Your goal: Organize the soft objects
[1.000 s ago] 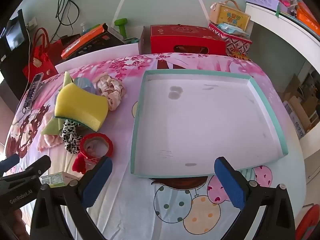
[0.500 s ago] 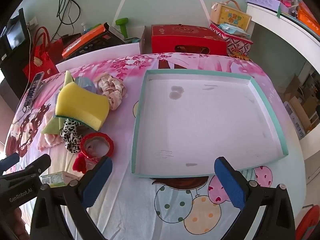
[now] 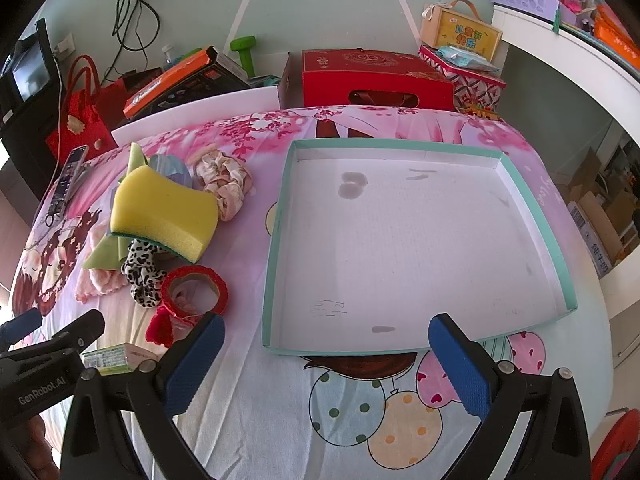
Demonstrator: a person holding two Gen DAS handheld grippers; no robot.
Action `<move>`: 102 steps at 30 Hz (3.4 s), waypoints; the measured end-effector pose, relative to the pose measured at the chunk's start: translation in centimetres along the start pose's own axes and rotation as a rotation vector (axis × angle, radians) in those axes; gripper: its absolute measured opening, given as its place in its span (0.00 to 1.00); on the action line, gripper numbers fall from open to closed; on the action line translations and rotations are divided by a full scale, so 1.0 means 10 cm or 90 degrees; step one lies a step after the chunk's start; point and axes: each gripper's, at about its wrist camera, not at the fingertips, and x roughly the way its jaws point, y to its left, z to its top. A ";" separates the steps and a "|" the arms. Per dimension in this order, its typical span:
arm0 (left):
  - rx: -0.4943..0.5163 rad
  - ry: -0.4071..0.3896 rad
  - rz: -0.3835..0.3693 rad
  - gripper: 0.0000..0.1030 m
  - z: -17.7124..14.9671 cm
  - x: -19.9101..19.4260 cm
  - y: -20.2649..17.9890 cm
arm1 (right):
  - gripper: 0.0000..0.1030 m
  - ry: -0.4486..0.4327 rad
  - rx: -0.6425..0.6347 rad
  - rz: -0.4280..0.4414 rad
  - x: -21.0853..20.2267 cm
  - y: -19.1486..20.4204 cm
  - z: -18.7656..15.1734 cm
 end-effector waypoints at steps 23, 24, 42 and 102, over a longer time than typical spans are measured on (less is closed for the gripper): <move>-0.017 0.002 -0.042 1.00 0.02 0.03 0.02 | 1.00 0.000 0.002 0.000 0.00 -0.01 0.00; -0.017 0.002 -0.042 1.00 0.02 0.03 0.02 | 1.00 0.000 0.001 0.000 -0.01 -0.01 0.00; 0.002 0.007 -0.060 1.00 0.01 0.02 -0.03 | 1.00 0.000 0.001 0.001 0.00 -0.02 0.00; -0.136 0.008 -0.016 0.61 0.09 0.10 0.33 | 0.99 -0.001 -0.019 0.062 0.13 0.37 0.03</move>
